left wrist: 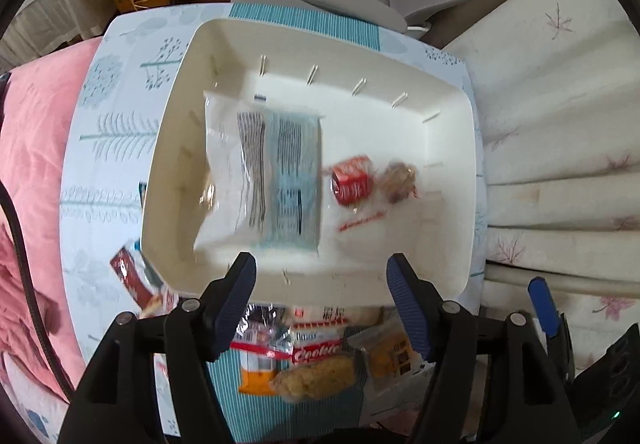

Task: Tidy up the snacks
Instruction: 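Lower the white bag into the basket with left tool while right tool releases the nut bag there, then grasp the square bag of yellow puffs with the right tool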

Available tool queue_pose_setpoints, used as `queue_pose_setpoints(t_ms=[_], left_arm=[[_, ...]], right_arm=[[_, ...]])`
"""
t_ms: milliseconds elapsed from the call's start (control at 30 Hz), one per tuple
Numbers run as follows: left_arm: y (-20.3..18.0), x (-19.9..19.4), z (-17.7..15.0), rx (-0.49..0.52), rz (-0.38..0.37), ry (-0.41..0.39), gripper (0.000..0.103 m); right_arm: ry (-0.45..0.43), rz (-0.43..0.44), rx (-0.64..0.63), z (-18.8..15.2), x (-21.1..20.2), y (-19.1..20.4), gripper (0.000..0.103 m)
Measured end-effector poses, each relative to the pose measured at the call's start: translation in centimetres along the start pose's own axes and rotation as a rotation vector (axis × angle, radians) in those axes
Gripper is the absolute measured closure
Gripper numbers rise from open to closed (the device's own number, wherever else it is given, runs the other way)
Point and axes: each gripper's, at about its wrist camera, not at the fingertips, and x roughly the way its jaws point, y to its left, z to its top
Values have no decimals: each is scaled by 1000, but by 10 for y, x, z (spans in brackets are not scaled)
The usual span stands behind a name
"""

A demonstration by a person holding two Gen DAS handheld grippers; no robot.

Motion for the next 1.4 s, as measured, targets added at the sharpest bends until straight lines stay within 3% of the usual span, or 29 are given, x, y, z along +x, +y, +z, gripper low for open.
queue_pose_setpoints(t_ms=[333,467,900,1133,1400], left_arm=[[-6,-22,-71,-5,43,-89,35],[-5,-26,-98,-17,62,-101,29],[1,-14,-183,-65,136,-125,25],[-10,-4,-214,27,181,-140,25],[-18,16,-229,115,184,-93,22]], right_arm=[[13,54,37,-18,-36,-16,35],[32,77,47,-29,-47,-20,33],[211,185,138,-71,-54,-37,33],[314,208,184,-90,-47,-47,33],[398,199,165,-111,-37,-52,33]])
